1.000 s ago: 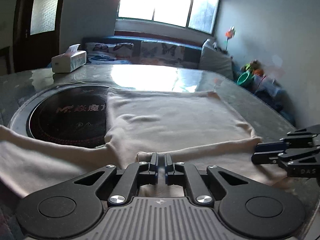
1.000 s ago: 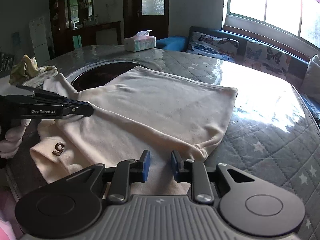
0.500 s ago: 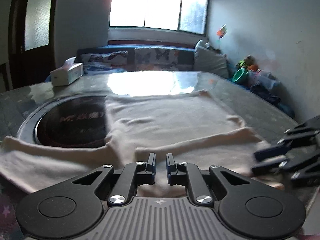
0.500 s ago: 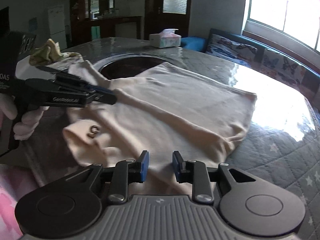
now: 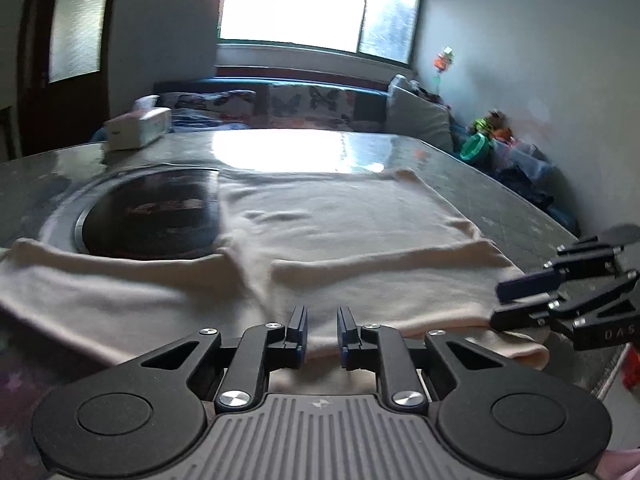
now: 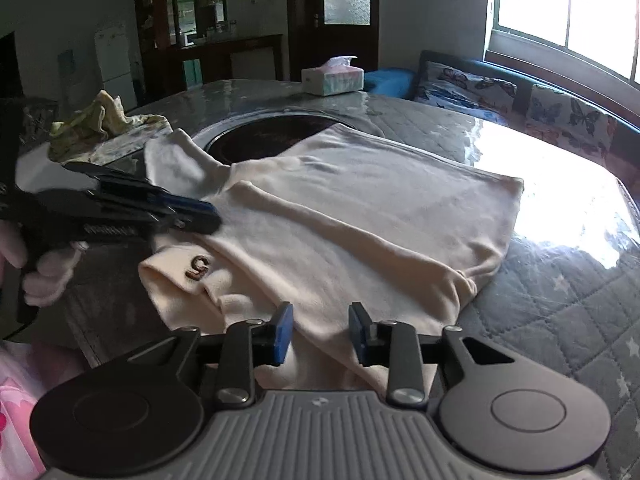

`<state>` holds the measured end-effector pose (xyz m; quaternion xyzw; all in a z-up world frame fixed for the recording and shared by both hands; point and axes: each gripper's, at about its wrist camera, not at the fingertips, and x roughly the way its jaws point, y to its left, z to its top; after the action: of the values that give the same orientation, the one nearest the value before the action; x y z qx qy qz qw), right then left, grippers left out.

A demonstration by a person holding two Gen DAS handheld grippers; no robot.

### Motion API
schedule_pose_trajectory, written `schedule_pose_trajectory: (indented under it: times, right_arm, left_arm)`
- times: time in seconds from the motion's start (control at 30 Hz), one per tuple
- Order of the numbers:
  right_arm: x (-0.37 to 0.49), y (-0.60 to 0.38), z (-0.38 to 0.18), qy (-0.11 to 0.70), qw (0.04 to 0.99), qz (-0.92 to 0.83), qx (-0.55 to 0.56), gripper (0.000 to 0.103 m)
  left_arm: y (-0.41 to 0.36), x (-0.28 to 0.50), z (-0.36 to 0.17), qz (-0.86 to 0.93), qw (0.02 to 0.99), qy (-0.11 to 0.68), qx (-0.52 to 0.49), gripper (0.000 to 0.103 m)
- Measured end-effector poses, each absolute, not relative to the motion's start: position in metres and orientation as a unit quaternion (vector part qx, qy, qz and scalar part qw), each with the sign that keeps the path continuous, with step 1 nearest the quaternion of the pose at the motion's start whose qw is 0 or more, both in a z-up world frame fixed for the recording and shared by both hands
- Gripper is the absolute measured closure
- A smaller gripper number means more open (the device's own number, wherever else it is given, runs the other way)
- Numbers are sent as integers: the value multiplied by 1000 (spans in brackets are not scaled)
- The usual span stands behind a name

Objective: Fold clothes

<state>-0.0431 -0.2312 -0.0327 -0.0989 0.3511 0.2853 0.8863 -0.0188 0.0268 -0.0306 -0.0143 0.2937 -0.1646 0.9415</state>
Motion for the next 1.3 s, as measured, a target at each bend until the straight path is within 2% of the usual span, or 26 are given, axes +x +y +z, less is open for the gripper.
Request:
schedule_pose_trajectory:
  times: [0.1,0.3,0.4,0.5,0.6,0.83,1.07,1.2,1.3]
  right_arm:
    - [-44,-231,-32,349,888,284,-96,69]
    - [-43,-230,-26,340,892,282,-96,64]
    - [-42,-228,-26,340,892,282,-96,64]
    - [-43,-226,-26,339,892,283,-95,62]
    - [-43,-224,-25,340,892,282,-95,62]
    - [-41,-220,-22,338,892,284,-98,61]
    - [-40,-221,-21,338,893,280,-97,61]
    - [-41,-222,-21,336,895,279,-95,61]
    - [-41,-224,-20,334,896,276,-91,61]
  left_arm:
    - [45,-23,-25,-126,951,281,-26,75]
    - [100,-11,-22,18,959,274,-70,74]
    - [134,1,-26,111,950,275,-99,69]
    - [165,10,-30,170,936,278,-131,68]
    - [179,17,-33,200,931,277,-131,63]
    - [195,28,-34,213,924,276,-156,62]
    - [204,43,-33,209,919,281,-182,67]
    - [208,44,-35,220,914,279,-195,89]
    - [211,42,-35,221,912,275,-209,96]
